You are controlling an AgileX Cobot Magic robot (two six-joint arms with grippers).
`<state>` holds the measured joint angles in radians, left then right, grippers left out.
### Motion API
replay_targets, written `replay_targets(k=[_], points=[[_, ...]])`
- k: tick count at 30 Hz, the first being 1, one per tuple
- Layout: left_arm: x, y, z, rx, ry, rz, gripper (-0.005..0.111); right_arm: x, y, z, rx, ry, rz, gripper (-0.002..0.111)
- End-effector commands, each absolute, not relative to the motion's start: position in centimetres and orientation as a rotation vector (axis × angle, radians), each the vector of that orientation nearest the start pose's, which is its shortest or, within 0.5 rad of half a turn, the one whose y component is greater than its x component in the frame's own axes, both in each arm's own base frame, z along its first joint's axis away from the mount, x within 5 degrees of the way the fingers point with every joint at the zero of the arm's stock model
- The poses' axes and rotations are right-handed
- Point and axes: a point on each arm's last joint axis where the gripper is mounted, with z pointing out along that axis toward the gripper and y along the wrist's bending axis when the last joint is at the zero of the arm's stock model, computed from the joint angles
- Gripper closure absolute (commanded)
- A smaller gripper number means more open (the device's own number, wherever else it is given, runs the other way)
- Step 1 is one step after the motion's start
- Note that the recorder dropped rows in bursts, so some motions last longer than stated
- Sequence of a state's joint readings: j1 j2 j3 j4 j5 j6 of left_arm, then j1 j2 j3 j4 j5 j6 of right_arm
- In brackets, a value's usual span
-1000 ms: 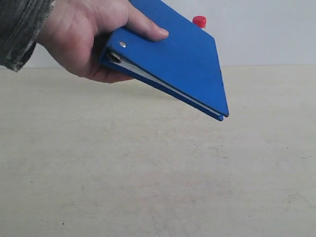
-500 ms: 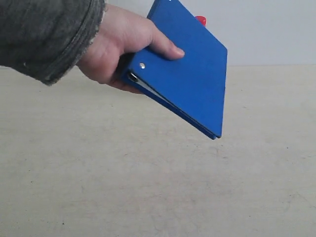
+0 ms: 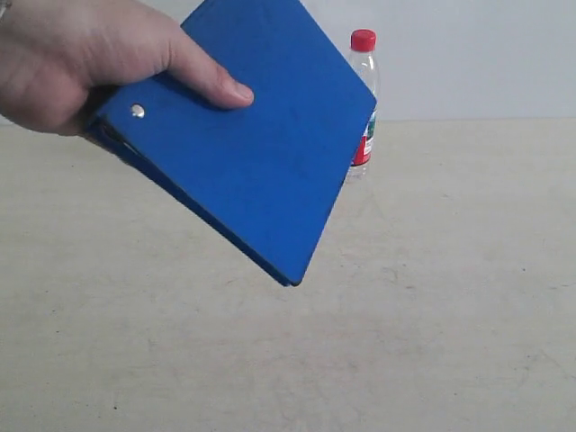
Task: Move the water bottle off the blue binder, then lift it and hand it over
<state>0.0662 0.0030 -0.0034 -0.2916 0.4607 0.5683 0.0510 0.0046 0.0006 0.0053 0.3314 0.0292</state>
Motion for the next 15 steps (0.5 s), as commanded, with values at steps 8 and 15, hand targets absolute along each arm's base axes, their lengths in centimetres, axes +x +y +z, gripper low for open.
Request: replay_targets(k=[8, 15], points=[[5.15, -1.39, 17.92, 0.023, 1.867, -0.201, 0.053, 5.39, 0.3, 18.41, -0.016, 1.806, 0.064, 0.109], [5.32, -1.02, 18.33, 0.042, 1.816, -0.128, 0.053, 5.39, 0.3, 18.41, -0.016, 1.806, 0.064, 0.109]])
